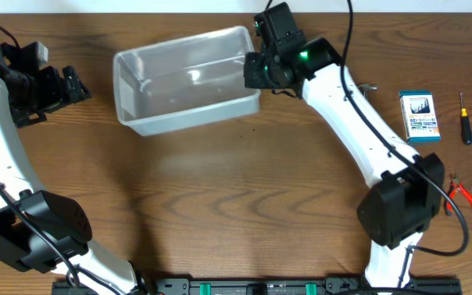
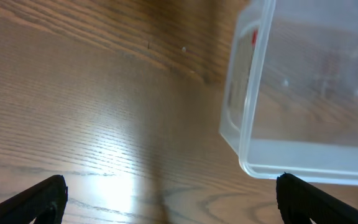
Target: Pack container
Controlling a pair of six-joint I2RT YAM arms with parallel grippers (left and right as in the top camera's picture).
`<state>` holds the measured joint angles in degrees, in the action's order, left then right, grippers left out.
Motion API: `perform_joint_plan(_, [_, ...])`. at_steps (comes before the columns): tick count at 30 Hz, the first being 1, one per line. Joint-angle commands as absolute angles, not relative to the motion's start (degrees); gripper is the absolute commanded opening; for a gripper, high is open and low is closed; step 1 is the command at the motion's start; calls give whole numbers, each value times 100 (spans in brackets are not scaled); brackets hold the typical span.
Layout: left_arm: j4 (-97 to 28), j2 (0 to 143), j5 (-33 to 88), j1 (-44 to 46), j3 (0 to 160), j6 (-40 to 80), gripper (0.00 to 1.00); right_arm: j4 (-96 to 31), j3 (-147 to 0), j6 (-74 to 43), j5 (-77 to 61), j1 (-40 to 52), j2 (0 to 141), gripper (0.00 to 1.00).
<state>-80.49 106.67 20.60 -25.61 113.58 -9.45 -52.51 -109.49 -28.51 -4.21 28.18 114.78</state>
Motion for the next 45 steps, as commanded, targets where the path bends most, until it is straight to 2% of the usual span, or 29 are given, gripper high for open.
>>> perform_joint_plan(1, [-8086, 10726, 2008, -2556, 11347, -1041, 98, -5524, -11100, -2956, -163, 2753, 11030, 1])
perform_joint_plan(19, [-8202, 10726, 2010, -2556, 11347, -1037, 98, -7225, -11087, -3127, 3, 2383, 10298, 1])
perform_joint_plan(32, [-8259, 10726, 2010, -2556, 11347, -1020, 98, -7677, -11002, -3072, 176, 2381, 10261, 1])
perform_joint_plan(45, [-8267, 10726, 2010, -2556, 11347, -947, 98, -7575, -10796, -2672, 235, 2368, 10252, 1])
